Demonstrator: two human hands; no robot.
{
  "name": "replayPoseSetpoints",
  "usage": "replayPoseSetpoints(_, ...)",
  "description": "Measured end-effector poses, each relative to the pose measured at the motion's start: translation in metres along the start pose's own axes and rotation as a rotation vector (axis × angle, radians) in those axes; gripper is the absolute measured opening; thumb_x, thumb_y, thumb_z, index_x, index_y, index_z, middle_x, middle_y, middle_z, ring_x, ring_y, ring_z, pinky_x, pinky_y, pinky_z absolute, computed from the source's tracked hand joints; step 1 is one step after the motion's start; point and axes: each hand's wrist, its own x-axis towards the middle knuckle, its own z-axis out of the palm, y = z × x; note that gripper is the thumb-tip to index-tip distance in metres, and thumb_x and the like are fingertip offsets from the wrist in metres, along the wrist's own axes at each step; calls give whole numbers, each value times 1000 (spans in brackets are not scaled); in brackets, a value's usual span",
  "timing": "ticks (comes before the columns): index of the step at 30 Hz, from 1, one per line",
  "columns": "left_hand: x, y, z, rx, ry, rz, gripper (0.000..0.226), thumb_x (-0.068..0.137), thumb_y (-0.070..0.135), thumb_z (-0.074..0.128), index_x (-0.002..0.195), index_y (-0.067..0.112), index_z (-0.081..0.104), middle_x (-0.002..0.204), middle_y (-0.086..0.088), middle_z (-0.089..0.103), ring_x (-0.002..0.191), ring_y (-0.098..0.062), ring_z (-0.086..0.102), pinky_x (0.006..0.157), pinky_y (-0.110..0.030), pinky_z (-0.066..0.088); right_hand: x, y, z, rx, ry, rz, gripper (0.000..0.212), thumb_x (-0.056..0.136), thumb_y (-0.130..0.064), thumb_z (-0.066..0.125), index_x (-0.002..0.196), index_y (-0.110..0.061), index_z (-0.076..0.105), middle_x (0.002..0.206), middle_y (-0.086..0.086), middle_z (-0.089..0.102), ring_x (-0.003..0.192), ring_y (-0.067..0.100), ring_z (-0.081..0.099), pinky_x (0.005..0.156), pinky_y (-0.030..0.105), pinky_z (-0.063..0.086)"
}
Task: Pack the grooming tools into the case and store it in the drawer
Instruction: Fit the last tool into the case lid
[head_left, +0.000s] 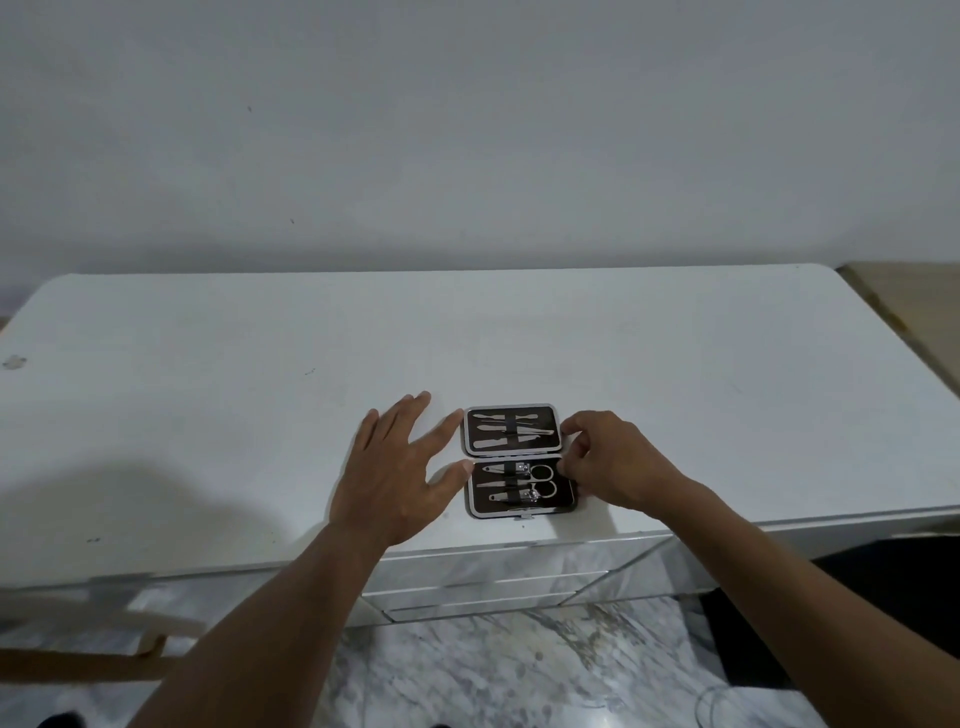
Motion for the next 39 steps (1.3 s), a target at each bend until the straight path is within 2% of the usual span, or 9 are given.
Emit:
replayPoseSetpoints(13, 14, 10, -17, -82, -175, -105, 75, 80, 75, 23, 146, 40, 36, 159, -1, 23, 147, -19, 14, 118, -44, 7, 4, -5, 4, 56, 78, 36, 33, 88, -6, 54, 120, -10, 62, 120, 15, 67, 112, 29, 62, 91, 31, 49)
replayPoseSetpoints(17, 23, 31, -31, 7, -254, -251, 55, 93, 55, 49, 145, 41, 38, 145, -3, 38, 135, -24, 33, 111, -38, 28, 8, -5, 1, 51, 76, 37, 33, 88, -8, 56, 120, -9, 63, 116, 14, 68, 111, 29, 63, 91, 32, 50)
replayPoseSetpoints(20, 31, 49, -36, -181, -322, -354, 46, 97, 32, 54, 142, 25, 47, 124, -11, 59, 118, -28, 53, 99, -37, 43, 10, -5, 1, 47, 82, 25, 25, 87, -8, 54, 106, -9, 70, 101, 15, 73, 99, 30, 67, 84, 33, 55)
replayPoseSetpoints(24, 34, 62, -40, -260, -235, -455, 10, 91, 12, 57, 87, 8, 65, 97, -14, 67, 96, -31, 62, 79, -36, 48, 8, -4, 4, 58, 53, -5, 25, 86, -5, 51, 96, -9, 74, 88, 13, 75, 88, 28, 69, 77, 31, 56)
replayPoseSetpoints(26, 35, 61, -38, -328, -215, -509, 27, 86, 4, 56, 61, 13, 48, 79, -16, 62, 79, -32, 60, 67, -35, 45, 7, -5, 6, 74, 63, -6, 26, 82, -2, 52, 95, -9, 74, 87, 13, 75, 85, 28, 69, 74, 29, 54)
replayPoseSetpoints(28, 37, 58, -36, -368, -197, -537, 31, 81, 1, 55, 55, 15, 45, 68, -9, 57, 69, -28, 54, 60, -33, 43, 7, -6, 8, 93, 86, 6, 29, 78, 0, 51, 92, -9, 74, 80, 11, 72, 80, 29, 66, 70, 29, 51)
replayPoseSetpoints(33, 37, 58, -35, -492, -142, -604, 30, 74, -1, 55, 50, 13, 42, 56, -2, 48, 61, -28, 47, 56, -31, 39, 6, -7, 9, 140, 106, 26, 28, 71, 4, 51, 76, -14, 72, 73, 10, 72, 73, 28, 63, 68, 29, 51)
replayPoseSetpoints(36, 34, 57, -34, -592, -106, -647, 22, 75, 3, 64, 65, 23, 61, 83, -6, 72, 83, -32, 67, 73, -39, 58, 4, -8, 11, 132, 134, 35, 24, 70, 5, 50, 61, -15, 60, 68, 5, 67, 71, 27, 60, 68, 29, 50)
replayPoseSetpoints(39, 29, 58, -32, -690, -57, -657, 28, 75, 5, 69, 91, 28, 75, 96, 2, 74, 91, -24, 68, 84, -41, 57, 1, -11, 12, 137, 147, 10, 26, 72, 2, 54, 81, -14, 73, 86, 4, 76, 84, 27, 67, 80, 35, 57)
